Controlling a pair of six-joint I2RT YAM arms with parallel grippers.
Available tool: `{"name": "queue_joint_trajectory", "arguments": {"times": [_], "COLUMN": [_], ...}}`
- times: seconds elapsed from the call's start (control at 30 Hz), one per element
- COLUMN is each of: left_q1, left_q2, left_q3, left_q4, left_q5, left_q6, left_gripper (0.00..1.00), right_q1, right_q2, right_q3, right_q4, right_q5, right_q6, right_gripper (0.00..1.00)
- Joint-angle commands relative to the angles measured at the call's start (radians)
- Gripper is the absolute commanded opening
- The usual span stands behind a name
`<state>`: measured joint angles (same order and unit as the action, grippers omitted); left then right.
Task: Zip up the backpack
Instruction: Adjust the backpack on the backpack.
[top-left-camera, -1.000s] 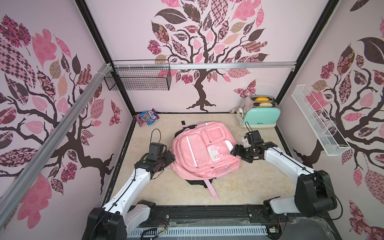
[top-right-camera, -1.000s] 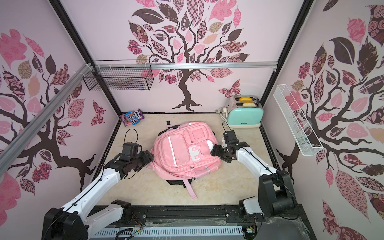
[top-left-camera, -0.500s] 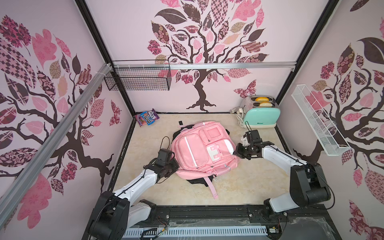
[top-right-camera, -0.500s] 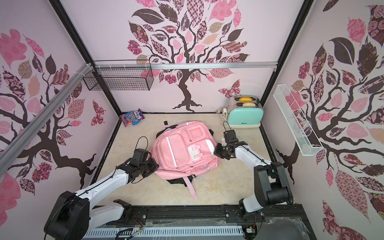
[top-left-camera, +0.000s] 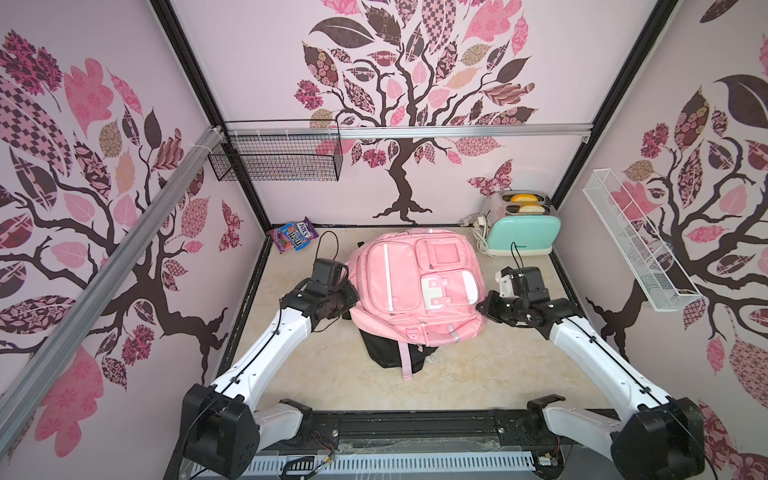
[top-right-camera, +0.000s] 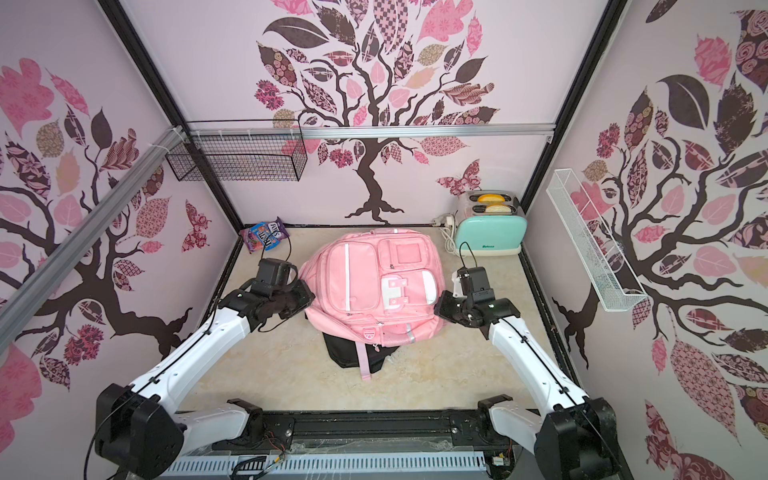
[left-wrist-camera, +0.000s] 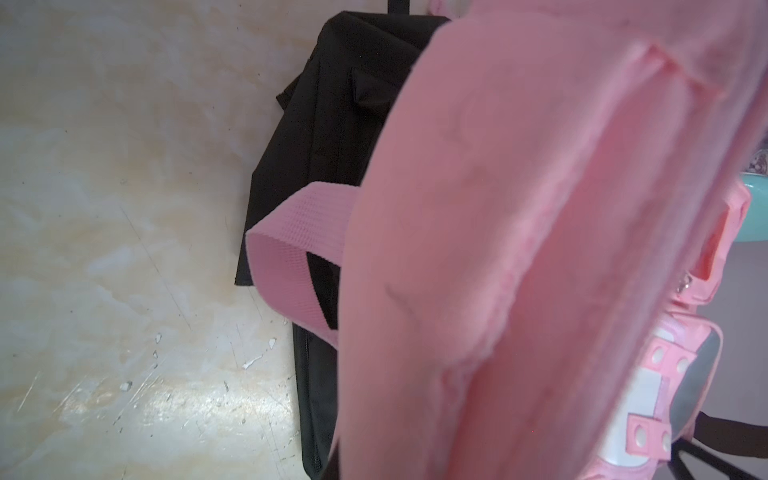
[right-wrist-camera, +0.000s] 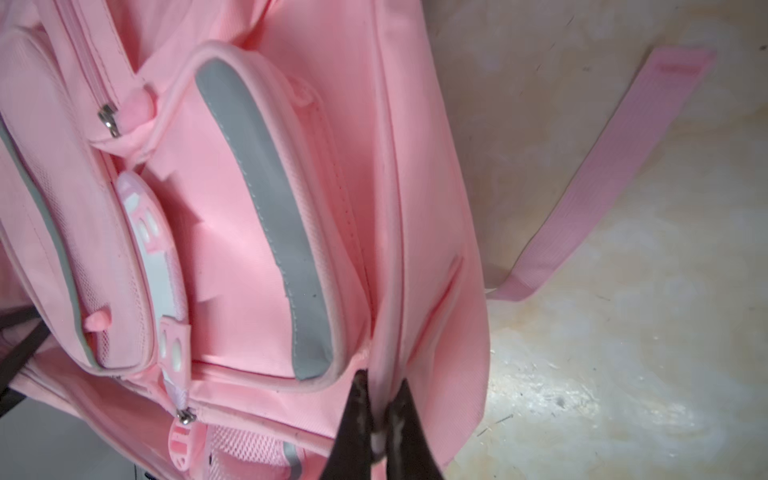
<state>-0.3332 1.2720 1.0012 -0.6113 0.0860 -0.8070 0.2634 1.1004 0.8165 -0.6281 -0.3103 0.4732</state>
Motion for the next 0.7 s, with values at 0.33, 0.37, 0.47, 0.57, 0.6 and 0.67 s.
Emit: {"name": "queue_joint_trajectory", "arguments": {"times": [0.33, 0.37, 0.47, 0.57, 0.6, 0.67], "left_q1": [0.069, 0.068, 0.065, 0.056, 0.052, 0.034], "left_q2": [0.224, 0.214, 0.166, 0.093, 0.061, -0.007], "left_q3": [0.058, 0.053, 0.045, 0.065, 0.068, 0.067], "left_q4": [0.209, 0.208, 0.200, 0.129, 0.096, 0.061], "left_q5": [-0.019, -0.029, -0.073, -0.165, -0.206, -0.280], "left_q6": [-0.012, -0.013, -0.006, 0.039, 0.056, 0.089], "left_gripper": [0.36, 0.42, 0.53, 0.56, 0.57, 0.57], "right_q1": [0.112, 0.112, 0.084, 0.024, 0.014, 0.013], "right_q2": [-0.036, -0.043, -0.080, -0.112, -0.114, -0.112], "right_q3": [-0.057, -0.042, -0.024, -0.041, -0.048, -0.065], "right_q4": [-0.070, -0.103, -0.160, -0.164, -0.161, -0.145], "right_q5": [-0.083, -0.058, -0.007, -0.024, -0.034, -0.048], "right_q6": [0.000, -0.009, -0.025, -0.024, -0.021, -0.015], "right_gripper": [0.41, 0.46, 0.82, 0.99, 0.99, 0.99]}}
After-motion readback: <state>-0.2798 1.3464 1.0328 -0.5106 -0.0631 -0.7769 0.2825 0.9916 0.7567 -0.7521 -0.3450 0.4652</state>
